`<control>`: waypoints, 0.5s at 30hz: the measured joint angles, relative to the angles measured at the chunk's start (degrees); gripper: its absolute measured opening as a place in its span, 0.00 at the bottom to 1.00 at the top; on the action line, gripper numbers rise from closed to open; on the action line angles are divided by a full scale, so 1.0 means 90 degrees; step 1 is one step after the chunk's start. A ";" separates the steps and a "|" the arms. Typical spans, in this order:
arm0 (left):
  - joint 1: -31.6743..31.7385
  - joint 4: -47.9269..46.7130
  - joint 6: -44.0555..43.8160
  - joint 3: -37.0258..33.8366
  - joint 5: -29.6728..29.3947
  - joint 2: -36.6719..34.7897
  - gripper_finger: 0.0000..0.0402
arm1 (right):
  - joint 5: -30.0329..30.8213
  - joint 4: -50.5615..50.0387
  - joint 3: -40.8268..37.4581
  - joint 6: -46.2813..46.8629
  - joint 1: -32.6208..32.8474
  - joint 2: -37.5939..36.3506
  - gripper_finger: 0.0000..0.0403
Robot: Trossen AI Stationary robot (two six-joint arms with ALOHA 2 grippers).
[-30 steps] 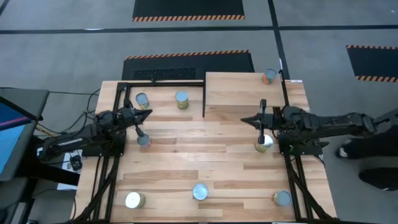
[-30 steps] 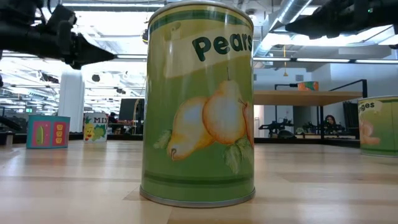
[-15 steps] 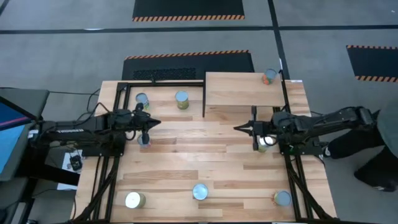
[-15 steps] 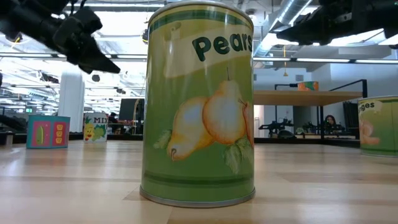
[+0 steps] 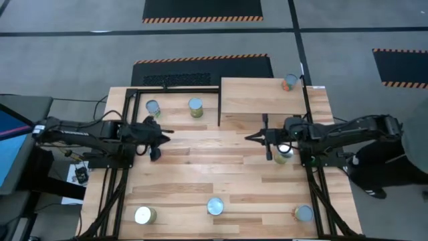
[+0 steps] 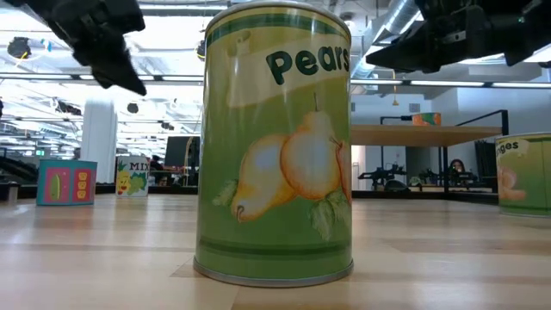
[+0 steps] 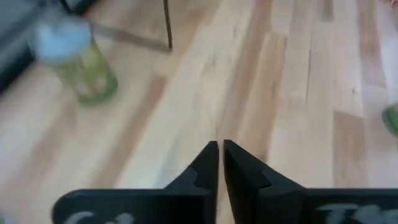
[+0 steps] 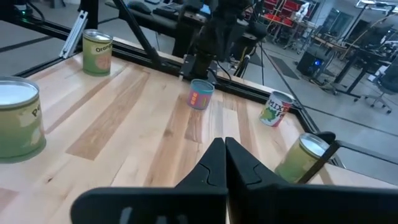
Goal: Pick and place cans onto a shelf
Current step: Put the small canned corn on the shelf aligned with the small canned orange
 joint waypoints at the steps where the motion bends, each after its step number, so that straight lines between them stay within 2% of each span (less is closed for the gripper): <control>1: -0.0092 -0.0345 -0.0233 0.0143 -0.0023 0.0133 0.08 | 0.0000 0.0061 0.0000 0.0002 0.0017 0.0047 0.01; 8: -0.0645 -0.2190 -0.1334 0.0954 -0.0028 0.1287 0.24 | 0.0005 0.0244 0.0002 0.0010 0.0182 0.0161 0.02; 15: -0.0843 -0.2838 -0.1826 0.1034 0.0228 0.2493 0.29 | 0.0029 0.0239 0.0002 0.0007 0.0469 0.0160 0.02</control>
